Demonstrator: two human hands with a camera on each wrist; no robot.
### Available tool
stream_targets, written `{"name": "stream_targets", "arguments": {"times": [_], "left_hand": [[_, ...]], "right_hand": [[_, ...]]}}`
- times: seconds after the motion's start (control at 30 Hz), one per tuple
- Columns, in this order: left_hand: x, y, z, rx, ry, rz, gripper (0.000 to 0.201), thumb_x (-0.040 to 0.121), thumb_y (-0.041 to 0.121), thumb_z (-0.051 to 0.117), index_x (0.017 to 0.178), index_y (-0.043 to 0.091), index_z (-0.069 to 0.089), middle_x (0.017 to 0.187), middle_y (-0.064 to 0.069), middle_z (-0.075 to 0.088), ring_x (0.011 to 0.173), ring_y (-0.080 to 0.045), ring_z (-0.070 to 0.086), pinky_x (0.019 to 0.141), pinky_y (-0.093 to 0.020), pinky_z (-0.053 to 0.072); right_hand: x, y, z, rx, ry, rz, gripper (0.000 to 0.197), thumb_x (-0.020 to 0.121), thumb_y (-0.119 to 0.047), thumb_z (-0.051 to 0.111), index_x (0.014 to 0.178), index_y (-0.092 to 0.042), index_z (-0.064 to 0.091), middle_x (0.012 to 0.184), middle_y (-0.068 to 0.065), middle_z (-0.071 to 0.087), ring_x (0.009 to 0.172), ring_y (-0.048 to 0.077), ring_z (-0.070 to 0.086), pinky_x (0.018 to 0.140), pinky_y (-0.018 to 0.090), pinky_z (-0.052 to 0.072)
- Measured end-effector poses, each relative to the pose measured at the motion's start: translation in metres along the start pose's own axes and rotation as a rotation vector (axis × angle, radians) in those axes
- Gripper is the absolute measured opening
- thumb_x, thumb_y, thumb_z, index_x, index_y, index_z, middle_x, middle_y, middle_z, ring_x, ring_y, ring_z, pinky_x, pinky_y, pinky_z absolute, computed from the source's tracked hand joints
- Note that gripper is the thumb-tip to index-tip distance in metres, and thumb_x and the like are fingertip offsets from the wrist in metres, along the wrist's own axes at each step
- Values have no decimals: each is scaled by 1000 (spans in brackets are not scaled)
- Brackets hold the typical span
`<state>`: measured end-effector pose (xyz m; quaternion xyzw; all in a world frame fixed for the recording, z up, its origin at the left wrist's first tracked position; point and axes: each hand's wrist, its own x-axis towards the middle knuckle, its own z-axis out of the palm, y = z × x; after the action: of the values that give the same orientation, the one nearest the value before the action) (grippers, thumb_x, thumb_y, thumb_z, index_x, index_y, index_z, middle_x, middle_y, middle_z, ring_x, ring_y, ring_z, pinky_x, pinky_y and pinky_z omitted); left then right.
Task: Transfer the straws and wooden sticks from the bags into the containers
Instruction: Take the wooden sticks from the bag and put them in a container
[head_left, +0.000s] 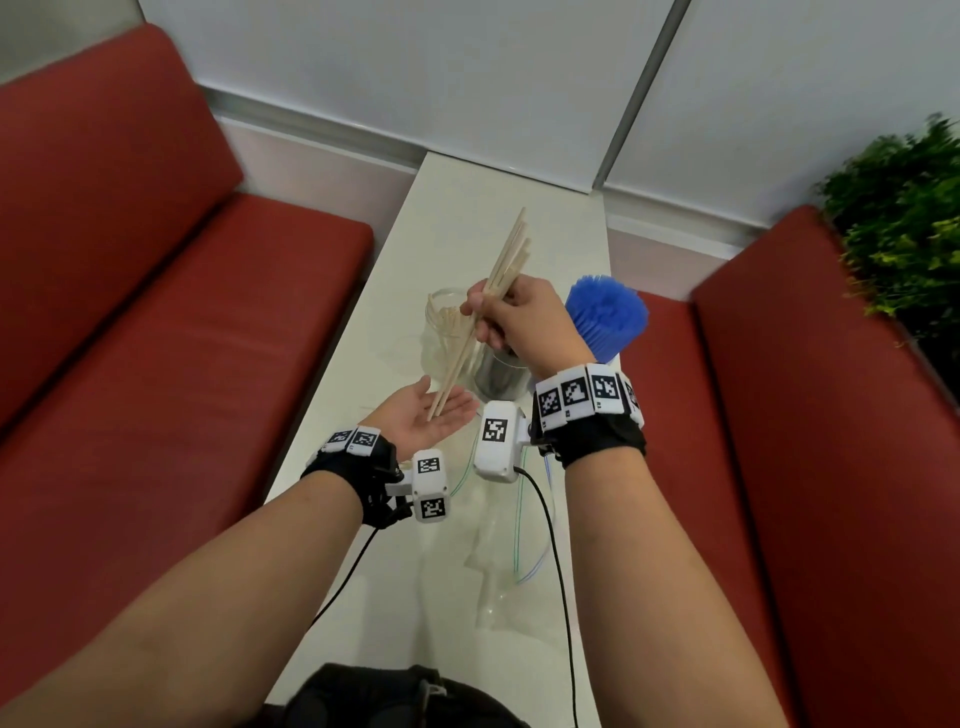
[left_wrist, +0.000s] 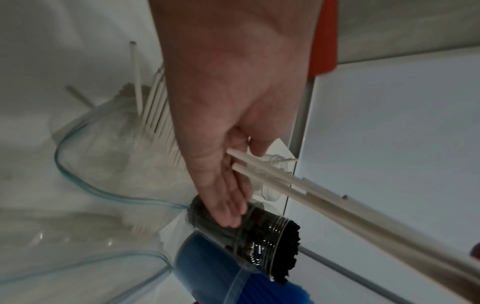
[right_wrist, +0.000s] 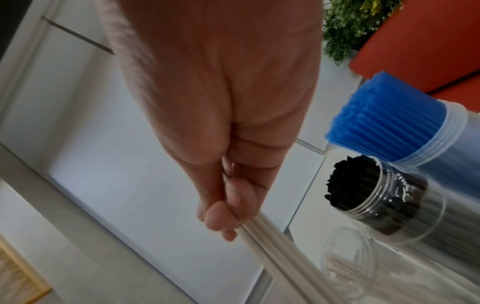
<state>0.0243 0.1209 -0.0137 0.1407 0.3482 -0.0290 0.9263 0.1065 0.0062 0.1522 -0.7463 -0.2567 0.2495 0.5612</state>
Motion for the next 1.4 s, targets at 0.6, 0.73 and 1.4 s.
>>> {"name": "stream_targets", "arguments": {"times": [0.6,0.73,1.4], "left_hand": [[-21,7,23,12,-53,99,24,97,20,57,82,1,60,72,-9,57,53,-12,58,41,-16,49],[-17,14,22,183,-23,131,28,102,28,48,83,8,53,66,-3,52,39,-3,34,29,-13,23],[25,37,-20,2120,251,422,31,94,15,53,123,9,62,127,-8,58,117,-25,55,99,-35,45]], "right_hand": [[4,1,8,-179,-197,15,22,87,-15,78,102,-1,71,64,-3,65,53,9,57,48,21,41],[9,-3,9,-314,-195,16,20,88,-21,76,96,-2,72,54,-11,64,49,4,58,45,16,42],[143,-14,2,-584,155,-15,17,90,-7,63,97,6,73,90,24,75,86,37,73,87,45,58]]}}
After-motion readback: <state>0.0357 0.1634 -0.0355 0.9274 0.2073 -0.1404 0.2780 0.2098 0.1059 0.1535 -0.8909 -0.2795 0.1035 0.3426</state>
